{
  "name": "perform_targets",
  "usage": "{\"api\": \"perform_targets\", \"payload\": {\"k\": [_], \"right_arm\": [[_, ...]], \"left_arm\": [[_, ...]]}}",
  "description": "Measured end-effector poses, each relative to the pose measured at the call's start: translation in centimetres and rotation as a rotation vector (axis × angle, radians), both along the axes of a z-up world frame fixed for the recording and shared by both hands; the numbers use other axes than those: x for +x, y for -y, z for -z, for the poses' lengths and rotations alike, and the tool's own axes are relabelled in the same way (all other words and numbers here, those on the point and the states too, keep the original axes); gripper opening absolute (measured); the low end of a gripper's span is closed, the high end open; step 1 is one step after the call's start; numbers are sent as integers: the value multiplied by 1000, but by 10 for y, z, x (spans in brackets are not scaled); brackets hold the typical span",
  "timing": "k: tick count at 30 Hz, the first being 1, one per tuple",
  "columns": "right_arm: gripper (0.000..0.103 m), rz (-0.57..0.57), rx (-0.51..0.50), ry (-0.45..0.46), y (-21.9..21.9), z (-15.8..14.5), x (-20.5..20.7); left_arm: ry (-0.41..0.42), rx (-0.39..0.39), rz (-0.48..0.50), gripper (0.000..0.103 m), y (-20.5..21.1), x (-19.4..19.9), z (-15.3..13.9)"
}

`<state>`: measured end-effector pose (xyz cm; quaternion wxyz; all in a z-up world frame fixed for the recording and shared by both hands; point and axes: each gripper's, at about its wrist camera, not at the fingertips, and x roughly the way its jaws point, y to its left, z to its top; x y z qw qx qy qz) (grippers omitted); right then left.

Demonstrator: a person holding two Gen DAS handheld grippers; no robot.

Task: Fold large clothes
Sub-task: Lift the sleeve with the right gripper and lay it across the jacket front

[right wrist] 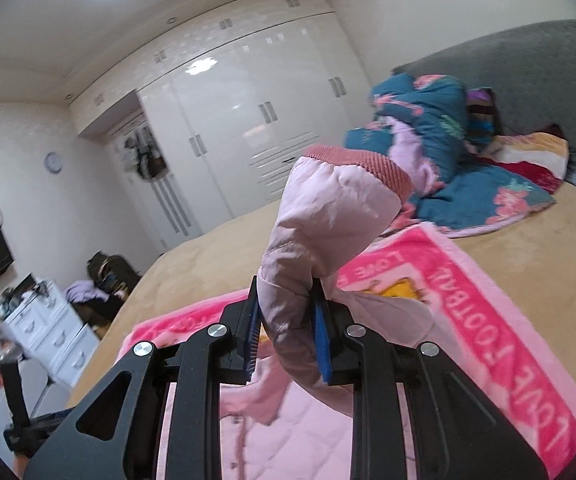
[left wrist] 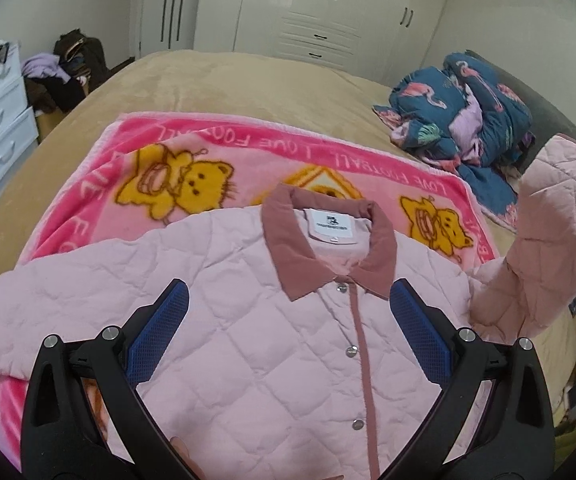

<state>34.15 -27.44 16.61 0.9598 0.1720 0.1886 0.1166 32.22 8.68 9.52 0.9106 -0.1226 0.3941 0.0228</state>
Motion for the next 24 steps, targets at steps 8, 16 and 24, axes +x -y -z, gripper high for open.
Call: {"api": "perform_targets", "payload": {"k": [8, 16, 24], "right_arm": [[22, -124, -46, 4, -78, 27, 1], [22, -201, -66, -38, -137, 81, 4], [22, -290, -113, -154, -188, 150, -1]], "left_arm": [[-17, -57, -35, 94, -35, -8, 12], [10, -107, -34, 94, -48, -17, 16], [15, -194, -7, 94, -51, -21, 33]]}}
